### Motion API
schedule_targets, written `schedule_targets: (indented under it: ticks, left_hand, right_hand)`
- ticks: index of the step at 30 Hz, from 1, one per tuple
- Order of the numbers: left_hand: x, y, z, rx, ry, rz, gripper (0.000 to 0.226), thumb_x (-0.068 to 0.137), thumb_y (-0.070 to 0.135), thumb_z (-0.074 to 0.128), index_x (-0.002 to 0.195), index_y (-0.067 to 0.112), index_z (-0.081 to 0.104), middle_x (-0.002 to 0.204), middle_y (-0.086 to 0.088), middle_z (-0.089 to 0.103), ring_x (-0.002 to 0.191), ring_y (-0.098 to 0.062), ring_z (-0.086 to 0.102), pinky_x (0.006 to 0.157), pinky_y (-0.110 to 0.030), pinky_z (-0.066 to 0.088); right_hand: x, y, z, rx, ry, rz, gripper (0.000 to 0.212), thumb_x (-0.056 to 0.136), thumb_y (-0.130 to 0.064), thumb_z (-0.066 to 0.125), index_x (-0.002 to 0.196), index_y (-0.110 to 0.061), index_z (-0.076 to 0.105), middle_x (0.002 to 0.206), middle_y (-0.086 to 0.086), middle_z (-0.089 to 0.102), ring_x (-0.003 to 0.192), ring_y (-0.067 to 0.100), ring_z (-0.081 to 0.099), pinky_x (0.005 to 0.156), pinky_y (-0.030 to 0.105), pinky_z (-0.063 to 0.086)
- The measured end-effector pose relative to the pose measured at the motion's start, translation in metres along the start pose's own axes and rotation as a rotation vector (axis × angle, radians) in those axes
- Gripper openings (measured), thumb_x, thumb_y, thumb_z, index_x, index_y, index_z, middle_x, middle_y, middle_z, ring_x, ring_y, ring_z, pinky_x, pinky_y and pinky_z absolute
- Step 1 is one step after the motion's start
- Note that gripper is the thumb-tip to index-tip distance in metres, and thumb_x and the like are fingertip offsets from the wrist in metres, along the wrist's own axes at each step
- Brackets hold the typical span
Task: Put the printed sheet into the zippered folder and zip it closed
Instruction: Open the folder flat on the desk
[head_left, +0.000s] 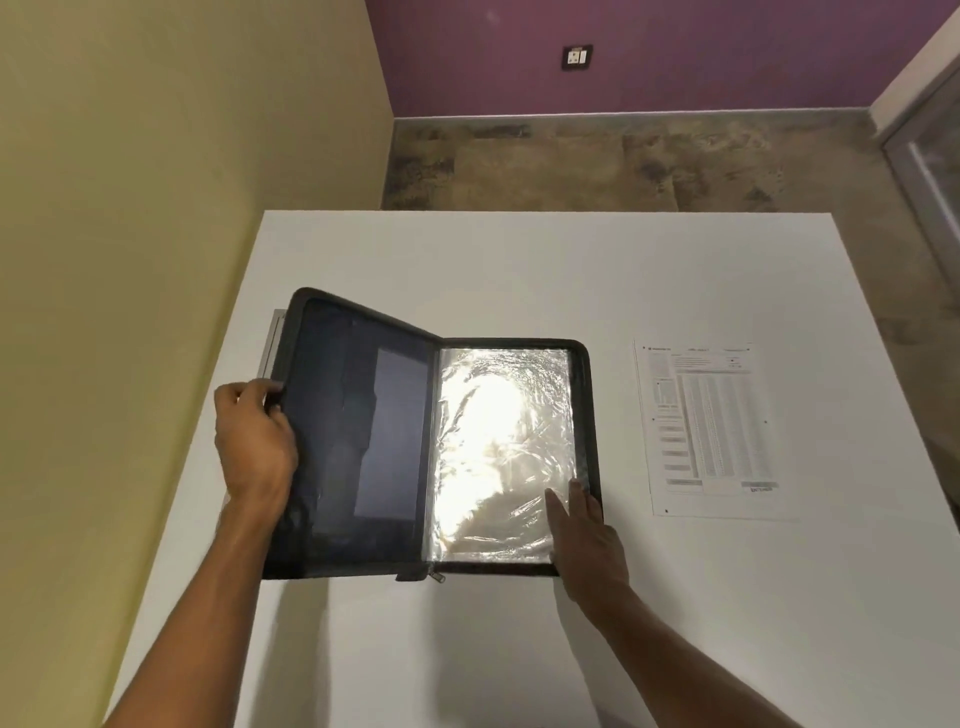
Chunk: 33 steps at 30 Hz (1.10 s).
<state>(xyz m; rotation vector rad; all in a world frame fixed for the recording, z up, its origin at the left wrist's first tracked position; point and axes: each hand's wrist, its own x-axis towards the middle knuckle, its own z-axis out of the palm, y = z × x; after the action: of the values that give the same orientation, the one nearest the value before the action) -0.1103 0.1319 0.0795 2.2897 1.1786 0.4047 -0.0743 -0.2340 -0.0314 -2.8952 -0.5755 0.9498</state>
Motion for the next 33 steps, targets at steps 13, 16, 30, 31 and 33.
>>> schedule_targets:
  ticks: [13, 16, 30, 31, 33]
  left_hand:
    - [-0.048, -0.063, 0.095, 0.391, -0.327, 0.057, 0.072, 0.108, 0.043, 0.042, 0.166, 0.01, 0.015, 0.171, -0.028, 0.004, 0.16, -0.043, 0.001, 0.128, -0.061, 0.003]
    - [-0.091, -0.069, 0.118, 0.463, -0.41, 0.252, 0.067, 0.109, 0.045, 0.028, 0.168, 0.022, 0.005, 0.175, -0.013, -0.005, 0.162, -0.029, -0.009, 0.129, -0.06, 0.001]
    - [-0.098, -0.092, 0.126, 0.476, -0.604, 0.32, 0.078, 0.098, 0.067, -0.002, 0.167, 0.031, 0.0, 0.175, -0.002, -0.013, 0.162, -0.026, -0.012, 0.129, -0.056, -0.005]
    - [-0.099, -0.091, 0.126, 0.482, -0.603, 0.32, 0.075, 0.101, 0.066, 0.001, 0.167, 0.03, 0.001, 0.175, -0.002, -0.012, 0.162, -0.026, -0.012, 0.129, -0.056, -0.005]
    - [-0.1, -0.088, 0.126, 0.504, -0.601, 0.308, 0.069, 0.106, 0.06, 0.01, 0.168, 0.029, 0.002, 0.175, -0.004, -0.011, 0.162, -0.027, -0.011, 0.129, -0.058, -0.001]
  right_hand:
    - [0.001, -0.004, 0.007, -0.004, 0.031, -0.001, 0.08, 0.102, -0.005, 0.047, 0.166, -0.024, 0.003, 0.174, 0.014, -0.01, 0.162, 0.03, 0.003, 0.118, 0.038, 0.037]
    - [0.001, -0.003, 0.011, 0.005, 0.031, 0.005, 0.081, 0.101, -0.008, 0.047, 0.166, -0.026, 0.002, 0.174, 0.012, -0.01, 0.162, 0.029, 0.003, 0.118, 0.038, 0.036]
    - [0.0, 0.002, 0.016, -0.021, 0.024, -0.014, 0.082, 0.1, -0.012, 0.047, 0.166, -0.026, 0.002, 0.174, 0.011, -0.008, 0.161, 0.028, 0.008, 0.113, 0.04, 0.04]
    - [0.0, 0.003, 0.016, -0.019, 0.02, -0.014, 0.082, 0.1, -0.012, 0.048, 0.166, -0.027, 0.002, 0.175, 0.01, -0.009, 0.161, 0.027, 0.008, 0.113, 0.04, 0.04]
    - [0.0, 0.007, 0.015, -0.005, 0.015, -0.025, 0.084, 0.099, -0.011, 0.049, 0.166, -0.029, 0.001, 0.175, 0.009, -0.009, 0.162, 0.026, 0.005, 0.114, 0.04, 0.039]
